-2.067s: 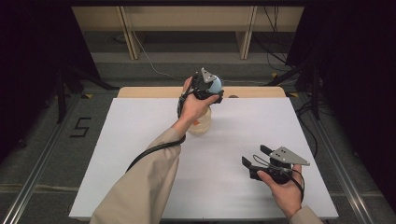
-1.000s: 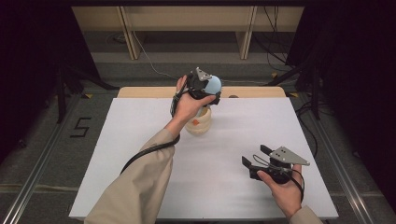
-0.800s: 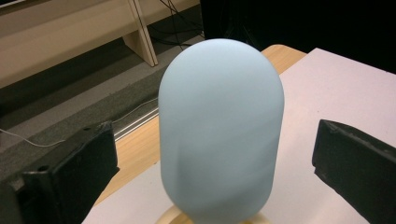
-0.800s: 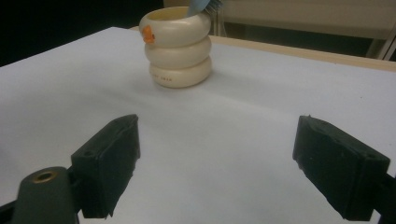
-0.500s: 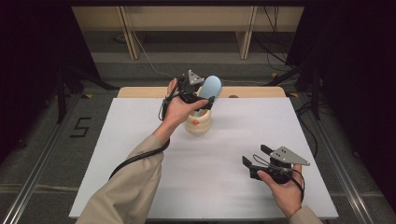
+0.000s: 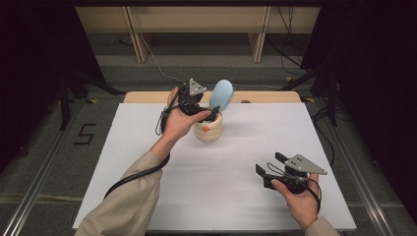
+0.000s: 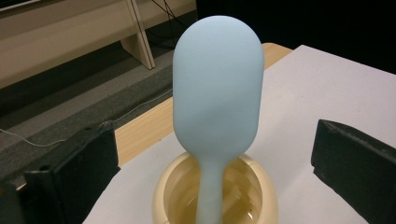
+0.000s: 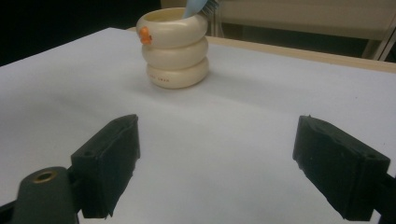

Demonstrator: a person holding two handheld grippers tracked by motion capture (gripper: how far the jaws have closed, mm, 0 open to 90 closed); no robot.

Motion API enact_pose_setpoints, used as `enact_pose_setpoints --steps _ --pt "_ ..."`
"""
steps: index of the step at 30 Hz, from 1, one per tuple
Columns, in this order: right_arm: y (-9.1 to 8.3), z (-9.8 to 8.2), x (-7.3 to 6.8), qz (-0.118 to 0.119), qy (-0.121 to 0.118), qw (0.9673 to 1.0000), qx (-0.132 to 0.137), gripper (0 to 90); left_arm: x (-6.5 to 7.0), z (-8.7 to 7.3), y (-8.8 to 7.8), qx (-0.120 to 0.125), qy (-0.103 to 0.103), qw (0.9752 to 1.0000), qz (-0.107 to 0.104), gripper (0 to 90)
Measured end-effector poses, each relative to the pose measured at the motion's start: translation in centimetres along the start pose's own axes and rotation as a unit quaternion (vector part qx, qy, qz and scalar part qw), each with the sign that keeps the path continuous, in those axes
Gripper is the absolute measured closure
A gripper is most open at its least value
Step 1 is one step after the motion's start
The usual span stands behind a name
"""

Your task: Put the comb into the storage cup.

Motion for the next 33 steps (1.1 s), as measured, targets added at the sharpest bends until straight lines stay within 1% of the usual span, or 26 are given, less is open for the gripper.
enact_pose_setpoints --steps 3,6,9,10,12,15,16,19,20,21,24,26,29,33 --pt "0.0 0.0 0.0 -0.002 0.000 1.0000 0.000 15.6 -0.1 -0.1 -0.6 0.015 -0.009 0.9998 -0.007 0.7" --pt "0.0 0.0 0.0 -0.001 0.001 1.0000 0.001 15.6 -0.3 -0.5 -1.4 0.014 -0.004 0.9999 -0.004 0.9" --pt "0.0 0.0 0.0 -0.002 0.002 1.0000 0.001 15.6 -0.3 -1.0 -2.0 0.010 -0.003 0.9999 -0.002 0.8" --pt "0.0 0.0 0.0 -0.002 0.001 1.0000 0.001 15.6 -0.3 -1.2 -2.3 0.010 0.000 0.9999 -0.003 0.8" --pt "0.0 0.0 0.0 -0.002 0.001 1.0000 0.001 15.6 -0.3 -1.5 -2.8 0.009 0.000 0.9999 -0.005 0.9" --pt "0.0 0.1 0.0 -0.003 0.001 1.0000 0.003 15.6 -0.3 -2.0 -3.5 0.010 -0.002 0.9999 -0.006 0.9" --pt "0.0 0.1 0.0 -0.004 0.001 1.0000 0.003 15.6 -0.3 -2.2 -3.8 0.010 -0.004 0.9999 -0.010 0.9" --pt "-0.1 0.1 0.0 -0.004 -0.001 1.0000 0.002 15.6 -0.3 -2.6 -4.4 0.017 -0.006 0.9998 -0.013 1.2" --pt "-0.1 0.1 0.0 -0.004 -0.001 1.0000 0.003 15.6 -0.3 -2.8 -4.7 0.020 -0.012 0.9996 -0.013 1.3" --pt "-0.1 0.1 0.0 -0.004 -0.001 1.0000 0.003 15.6 -0.2 -3.0 -4.8 0.022 -0.013 0.9996 -0.013 1.5" --pt "0.0 0.1 0.0 -0.005 -0.001 1.0000 0.001 15.6 -0.1 -3.8 -5.2 0.017 -0.010 0.9997 -0.016 1.5" --pt "-0.1 0.1 0.0 -0.005 -0.001 1.0000 0.002 15.6 -0.1 -4.2 -5.5 0.013 -0.005 0.9998 -0.013 1.6" --pt "-0.1 0.2 0.1 -0.006 -0.003 1.0000 0.004 15.6 -0.2 -4.6 -5.8 0.012 -0.007 0.9999 -0.005 1.2" --pt "-0.1 0.2 0.1 -0.007 -0.001 1.0000 0.004 15.6 0.1 -5.4 -6.2 0.007 -0.004 0.9999 -0.007 0.7"
Point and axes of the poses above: each handheld gripper's, and its own axes: y roughly forward along the jaws, z roughly out of its top, x roughly to its right, the point moved 7 cm from there along y, roughly forward along the jaws, and after that the axes turned 7 degrees about y, right-handed, at the moved point
